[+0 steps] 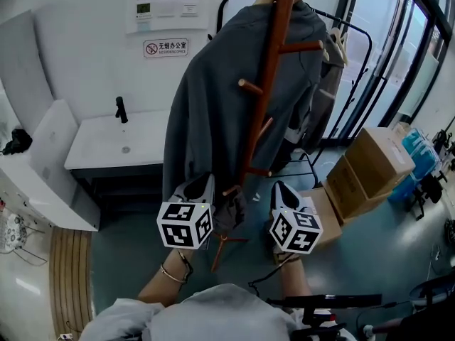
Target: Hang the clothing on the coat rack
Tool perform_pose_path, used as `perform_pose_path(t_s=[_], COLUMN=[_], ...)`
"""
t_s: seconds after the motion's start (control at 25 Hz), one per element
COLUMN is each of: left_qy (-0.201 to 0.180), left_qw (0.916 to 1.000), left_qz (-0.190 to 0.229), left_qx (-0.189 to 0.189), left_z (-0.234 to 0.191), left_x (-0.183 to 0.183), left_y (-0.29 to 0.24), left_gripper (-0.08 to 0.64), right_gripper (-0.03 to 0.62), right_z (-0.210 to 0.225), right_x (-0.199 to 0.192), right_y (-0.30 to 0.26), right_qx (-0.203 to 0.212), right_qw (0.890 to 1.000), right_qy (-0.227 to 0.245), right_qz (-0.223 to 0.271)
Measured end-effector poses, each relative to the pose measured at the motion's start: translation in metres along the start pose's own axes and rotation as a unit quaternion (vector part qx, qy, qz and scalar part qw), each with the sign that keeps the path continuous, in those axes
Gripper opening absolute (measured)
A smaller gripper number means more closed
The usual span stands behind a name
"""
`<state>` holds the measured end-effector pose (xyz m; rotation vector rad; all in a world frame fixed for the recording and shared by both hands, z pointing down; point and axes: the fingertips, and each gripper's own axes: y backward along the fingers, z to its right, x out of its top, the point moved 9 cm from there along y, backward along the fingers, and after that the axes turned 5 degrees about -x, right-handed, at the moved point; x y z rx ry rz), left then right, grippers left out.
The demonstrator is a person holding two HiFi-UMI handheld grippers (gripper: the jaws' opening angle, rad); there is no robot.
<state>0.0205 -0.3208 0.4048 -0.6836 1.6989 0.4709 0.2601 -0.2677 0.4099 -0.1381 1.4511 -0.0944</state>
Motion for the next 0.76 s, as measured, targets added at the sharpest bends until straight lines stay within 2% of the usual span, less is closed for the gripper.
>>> perform_pose_path(t_s=[0.76], left_qy=[0.009], left_qw=[0.9997], left_qz=[-0.014], left_qx=[0.015], left_z=[0.007], left_x=[-0.015], left_y=[-0.01], left_gripper=[0.008], right_gripper=[0.021], right_z=[0.016], right_x=[-0.008], right_y=[-0.005], right_qx=[0.007], right_qw=[1.0], right_qy=[-0.003], right_qz=[-0.011])
